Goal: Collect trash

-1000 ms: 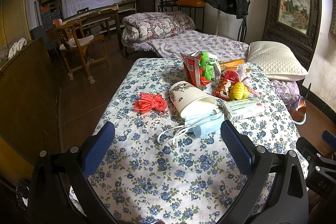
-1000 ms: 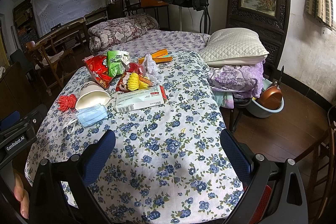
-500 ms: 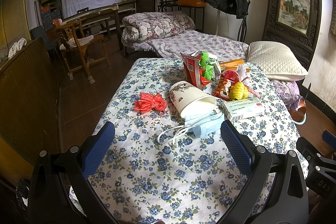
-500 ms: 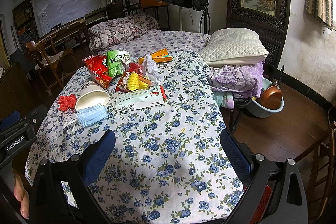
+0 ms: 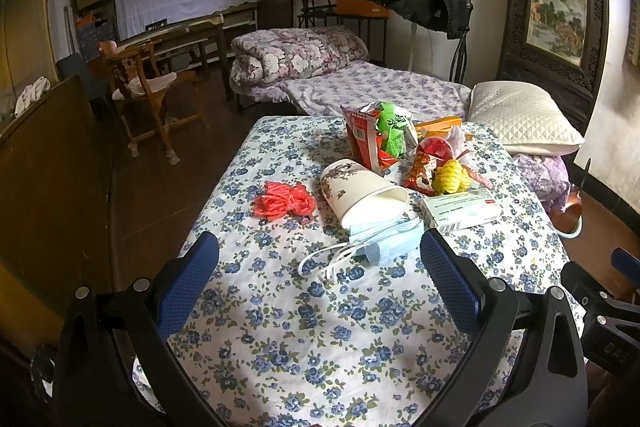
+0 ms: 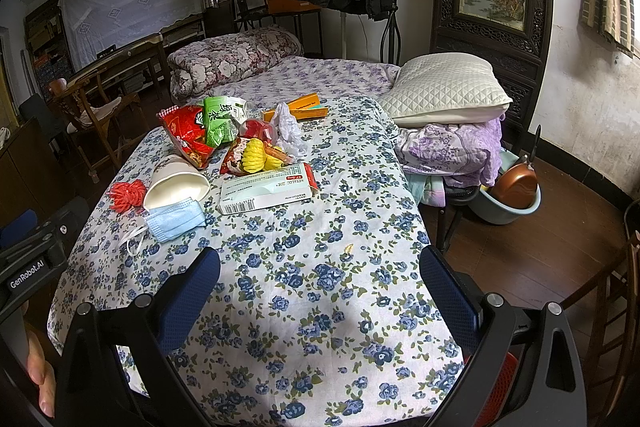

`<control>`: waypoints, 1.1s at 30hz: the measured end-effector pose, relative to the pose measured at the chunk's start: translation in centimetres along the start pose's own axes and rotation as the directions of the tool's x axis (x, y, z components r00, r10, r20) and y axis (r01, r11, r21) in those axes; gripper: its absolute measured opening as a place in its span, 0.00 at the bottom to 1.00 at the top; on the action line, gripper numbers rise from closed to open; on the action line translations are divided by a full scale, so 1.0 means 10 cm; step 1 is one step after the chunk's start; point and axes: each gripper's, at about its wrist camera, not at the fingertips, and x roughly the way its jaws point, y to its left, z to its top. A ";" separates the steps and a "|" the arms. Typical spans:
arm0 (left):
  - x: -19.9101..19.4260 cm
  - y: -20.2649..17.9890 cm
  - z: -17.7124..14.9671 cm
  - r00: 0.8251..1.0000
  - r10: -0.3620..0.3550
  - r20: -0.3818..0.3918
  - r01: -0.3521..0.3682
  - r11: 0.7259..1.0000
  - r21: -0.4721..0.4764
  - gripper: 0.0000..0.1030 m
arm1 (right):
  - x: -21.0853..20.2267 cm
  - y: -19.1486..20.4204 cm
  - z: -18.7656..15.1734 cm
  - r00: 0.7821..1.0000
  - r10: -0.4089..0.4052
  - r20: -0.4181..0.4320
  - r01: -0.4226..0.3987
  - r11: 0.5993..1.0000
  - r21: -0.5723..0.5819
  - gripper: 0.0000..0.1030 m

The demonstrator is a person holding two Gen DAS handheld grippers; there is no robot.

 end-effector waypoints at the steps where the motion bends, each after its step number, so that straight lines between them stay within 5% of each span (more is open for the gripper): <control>1: 0.00 0.00 0.00 1.000 0.001 -0.001 -0.001 1.000 0.000 0.93 | 0.00 0.00 0.00 1.000 0.000 -0.001 0.000 1.000 0.000 0.94; 14: -0.02 0.03 -0.01 1.000 0.002 -0.001 -0.002 1.000 -0.001 0.93 | -0.01 0.01 -0.01 1.000 0.001 -0.001 -0.001 1.000 0.000 0.94; 18: -0.02 0.16 0.04 0.998 0.068 -0.020 -0.068 0.997 -0.044 0.93 | -0.01 0.01 -0.01 1.000 0.013 -0.012 -0.013 1.000 0.006 0.94; 20: 0.01 0.31 0.05 0.990 0.128 -0.066 -0.133 0.988 -0.076 0.93 | 0.05 -0.02 0.01 0.997 0.055 -0.044 -0.055 0.998 0.017 0.94; 24: -0.04 0.76 0.00 0.985 0.135 -0.104 -0.151 0.975 -0.163 0.93 | 0.32 0.01 0.12 0.984 0.108 -0.142 -0.111 0.994 -0.008 0.94; 30: 0.02 1.00 -0.09 0.967 0.225 -0.116 -0.238 0.965 -0.112 0.93 | 0.62 0.59 0.22 0.952 0.201 -0.230 -0.236 0.963 -0.134 0.94; 33: 0.06 1.04 -0.13 0.970 0.211 -0.122 -0.226 0.965 -0.129 0.93 | 0.69 0.91 0.27 0.934 0.254 -0.252 -0.302 0.937 -0.175 0.94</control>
